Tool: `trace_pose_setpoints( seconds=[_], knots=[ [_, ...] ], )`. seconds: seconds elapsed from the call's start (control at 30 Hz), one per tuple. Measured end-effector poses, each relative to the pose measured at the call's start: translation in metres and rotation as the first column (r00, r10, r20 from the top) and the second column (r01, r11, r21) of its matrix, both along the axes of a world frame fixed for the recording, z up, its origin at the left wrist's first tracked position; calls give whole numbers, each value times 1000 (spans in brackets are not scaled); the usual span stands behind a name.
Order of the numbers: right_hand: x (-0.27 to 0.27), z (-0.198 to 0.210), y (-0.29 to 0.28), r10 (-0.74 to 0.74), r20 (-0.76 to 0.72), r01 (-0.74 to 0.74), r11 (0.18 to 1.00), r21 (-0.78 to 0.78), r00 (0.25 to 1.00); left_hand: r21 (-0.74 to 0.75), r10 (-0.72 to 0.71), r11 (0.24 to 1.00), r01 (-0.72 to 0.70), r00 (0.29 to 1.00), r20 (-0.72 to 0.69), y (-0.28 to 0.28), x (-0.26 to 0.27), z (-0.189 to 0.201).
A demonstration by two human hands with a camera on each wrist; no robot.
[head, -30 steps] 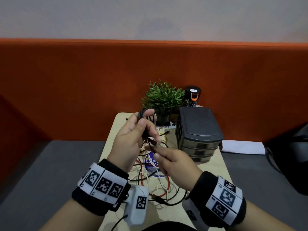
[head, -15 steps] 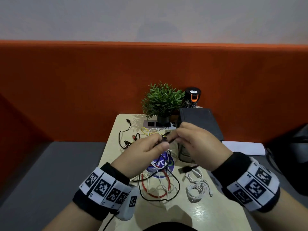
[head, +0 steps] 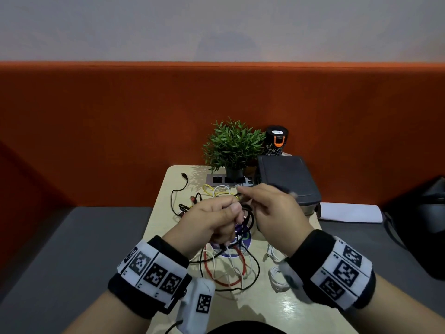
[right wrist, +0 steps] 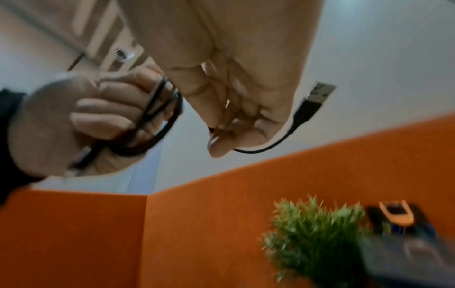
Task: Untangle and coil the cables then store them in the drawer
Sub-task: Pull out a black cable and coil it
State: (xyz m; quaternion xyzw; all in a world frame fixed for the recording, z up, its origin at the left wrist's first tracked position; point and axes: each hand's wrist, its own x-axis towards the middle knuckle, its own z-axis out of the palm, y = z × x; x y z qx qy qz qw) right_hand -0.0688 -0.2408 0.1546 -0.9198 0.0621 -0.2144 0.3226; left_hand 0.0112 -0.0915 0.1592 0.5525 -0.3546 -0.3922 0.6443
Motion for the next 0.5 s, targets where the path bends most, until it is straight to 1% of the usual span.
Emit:
trace_pose_setpoints(
  seconds=[0.03,0.07,0.1,0.13,0.17,0.2,0.23,0.27,0.37,0.43,0.5],
  knots=[
    [-2,2,3,41,-79,-29,987,155,996,-31,22,999,-23,999,-28,0,1,0],
    [-3,2,3,87,-107,-52,953,298,990,-59,43,997,-47,997,-59,0,3,0],
    [-4,2,3,139,-102,-81,895,438,985,-85,59,994,-66,994,-88,0,4,1],
    [-5,3,3,206,-79,-125,812,571,975,-109,68,991,-80,991,-113,0,6,1],
    [-5,4,2,281,-60,-170,723,669,958,-128,72,988,-90,989,-132,0,7,2],
    [-6,4,2,344,-42,-211,663,719,938,-141,74,986,-95,986,-147,0,8,2],
    [-6,2,4,370,-33,-234,649,724,928,-144,75,985,-98,985,-156,0,9,2],
    [-7,1,6,357,-27,-234,666,708,934,-142,73,985,-96,984,-161,-1,10,2],
    [-4,-5,10,186,-30,-126,768,628,982,-142,41,988,-65,985,-169,-2,9,-2],
    [-3,-7,11,129,-38,-80,797,598,991,-136,40,989,-61,988,-149,-3,9,-4],
    [-3,-7,11,94,-34,-57,810,584,995,-93,78,992,-86,994,-81,-3,11,-6]
  ],
)
